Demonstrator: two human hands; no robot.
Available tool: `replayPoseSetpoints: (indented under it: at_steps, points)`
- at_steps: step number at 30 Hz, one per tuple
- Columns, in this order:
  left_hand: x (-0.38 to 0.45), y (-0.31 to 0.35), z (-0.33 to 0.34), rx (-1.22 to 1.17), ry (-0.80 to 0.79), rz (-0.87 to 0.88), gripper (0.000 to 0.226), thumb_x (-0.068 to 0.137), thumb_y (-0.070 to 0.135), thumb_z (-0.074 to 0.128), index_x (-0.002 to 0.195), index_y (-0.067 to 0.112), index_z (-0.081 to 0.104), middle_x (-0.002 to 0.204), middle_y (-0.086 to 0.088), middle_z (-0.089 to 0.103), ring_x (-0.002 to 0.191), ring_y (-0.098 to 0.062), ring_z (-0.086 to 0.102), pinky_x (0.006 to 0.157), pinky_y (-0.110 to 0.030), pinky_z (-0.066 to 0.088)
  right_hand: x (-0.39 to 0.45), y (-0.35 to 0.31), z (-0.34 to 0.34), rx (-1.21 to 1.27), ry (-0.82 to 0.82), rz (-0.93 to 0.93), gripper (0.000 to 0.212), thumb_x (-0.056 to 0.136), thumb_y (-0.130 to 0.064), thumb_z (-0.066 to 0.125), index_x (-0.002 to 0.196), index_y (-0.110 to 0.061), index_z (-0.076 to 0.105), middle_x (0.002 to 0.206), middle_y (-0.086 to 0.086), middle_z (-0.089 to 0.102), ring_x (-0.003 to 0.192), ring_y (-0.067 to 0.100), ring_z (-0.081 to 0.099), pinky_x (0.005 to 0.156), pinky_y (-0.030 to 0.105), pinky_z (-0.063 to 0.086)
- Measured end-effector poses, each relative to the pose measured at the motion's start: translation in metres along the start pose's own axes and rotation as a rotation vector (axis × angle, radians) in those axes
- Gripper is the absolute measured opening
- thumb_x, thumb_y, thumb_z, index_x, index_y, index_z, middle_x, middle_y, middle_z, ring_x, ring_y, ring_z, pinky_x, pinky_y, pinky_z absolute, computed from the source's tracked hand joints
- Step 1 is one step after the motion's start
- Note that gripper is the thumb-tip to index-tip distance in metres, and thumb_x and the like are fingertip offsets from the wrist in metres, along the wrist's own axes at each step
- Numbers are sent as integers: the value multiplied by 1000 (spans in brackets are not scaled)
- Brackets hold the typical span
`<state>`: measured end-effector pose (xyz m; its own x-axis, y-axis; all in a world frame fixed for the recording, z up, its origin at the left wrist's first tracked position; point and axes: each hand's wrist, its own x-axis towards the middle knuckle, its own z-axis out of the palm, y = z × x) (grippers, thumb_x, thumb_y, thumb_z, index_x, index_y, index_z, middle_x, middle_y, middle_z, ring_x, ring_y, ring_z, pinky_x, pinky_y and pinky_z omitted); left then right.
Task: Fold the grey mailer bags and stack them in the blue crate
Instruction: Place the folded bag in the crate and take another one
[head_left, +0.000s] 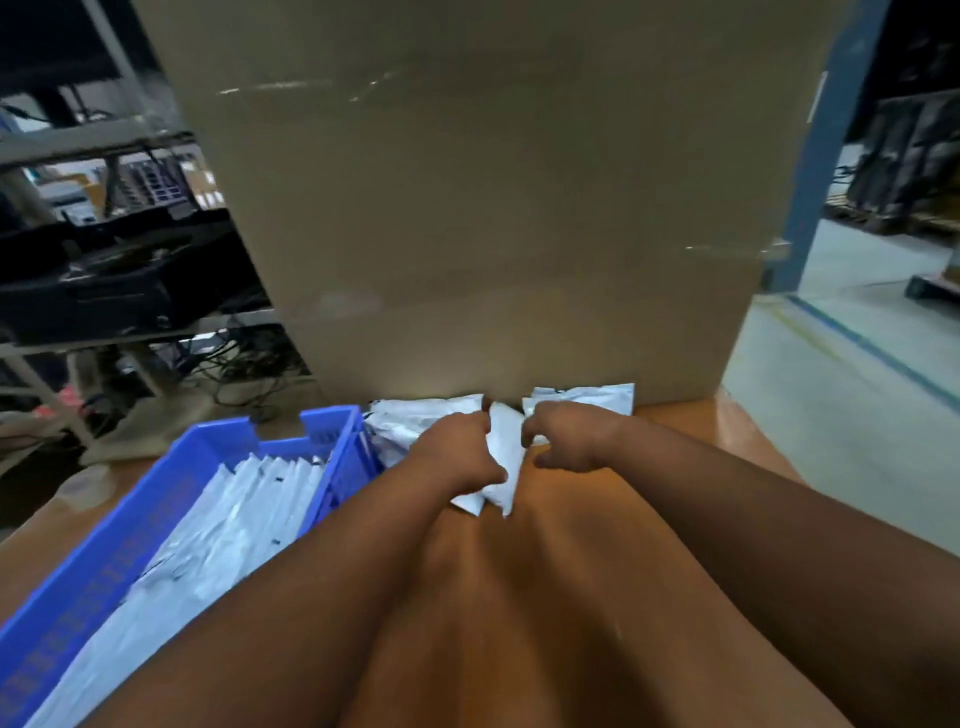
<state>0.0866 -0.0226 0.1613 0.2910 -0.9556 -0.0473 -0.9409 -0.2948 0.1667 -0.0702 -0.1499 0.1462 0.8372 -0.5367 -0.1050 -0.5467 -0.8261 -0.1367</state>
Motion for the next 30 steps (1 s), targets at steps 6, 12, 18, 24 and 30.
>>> replayPoseSetpoints:
  at_steps: [6, 12, 18, 24, 30]
  points:
    - [59, 61, 45, 2, -55, 41, 62, 66, 42, 80, 120, 28, 53, 118, -1, 56, 108, -25, 60, 83, -38, 56, -29, 101, 31, 52, 6, 222, 54, 94, -39, 69, 145, -32, 55, 139, 4, 48, 121, 28, 57, 98, 41, 53]
    - [123, 84, 73, 118, -103, 54, 68, 68, 42, 75, 131, 29, 51, 130, -1, 56, 120, -26, 55, 96, -44, 56, -6, 159, 68, 53, 102, 278, 51, 97, -34, 62, 146, -30, 48, 151, 6, 42, 134, 30, 47, 104, 41, 49]
    - [191, 78, 90, 200, -60, 62, 73, 75, 41, 74, 141, 30, 45, 137, -3, 56, 124, -28, 57, 102, -49, 53, 38, 186, 80, -14, 208, 244, 45, 101, -23, 57, 145, -29, 49, 156, 6, 38, 138, 30, 43, 105, 46, 49]
    - [232, 65, 117, 283, -33, 49, 65, 87, 50, 70, 143, 30, 46, 139, -2, 57, 127, -29, 57, 101, -47, 49, 75, 195, 86, -108, 241, 225, 58, 98, -20, 60, 152, -28, 42, 144, 6, 49, 134, 30, 46, 103, 50, 45]
    - [232, 56, 145, 359, -10, 75, 36, 87, 56, 66, 115, 33, 68, 119, 3, 68, 114, -25, 63, 92, -44, 47, 78, 187, 99, -136, 323, 201, 35, 89, -31, 66, 123, -27, 61, 121, 6, 52, 113, 31, 49, 85, 45, 35]
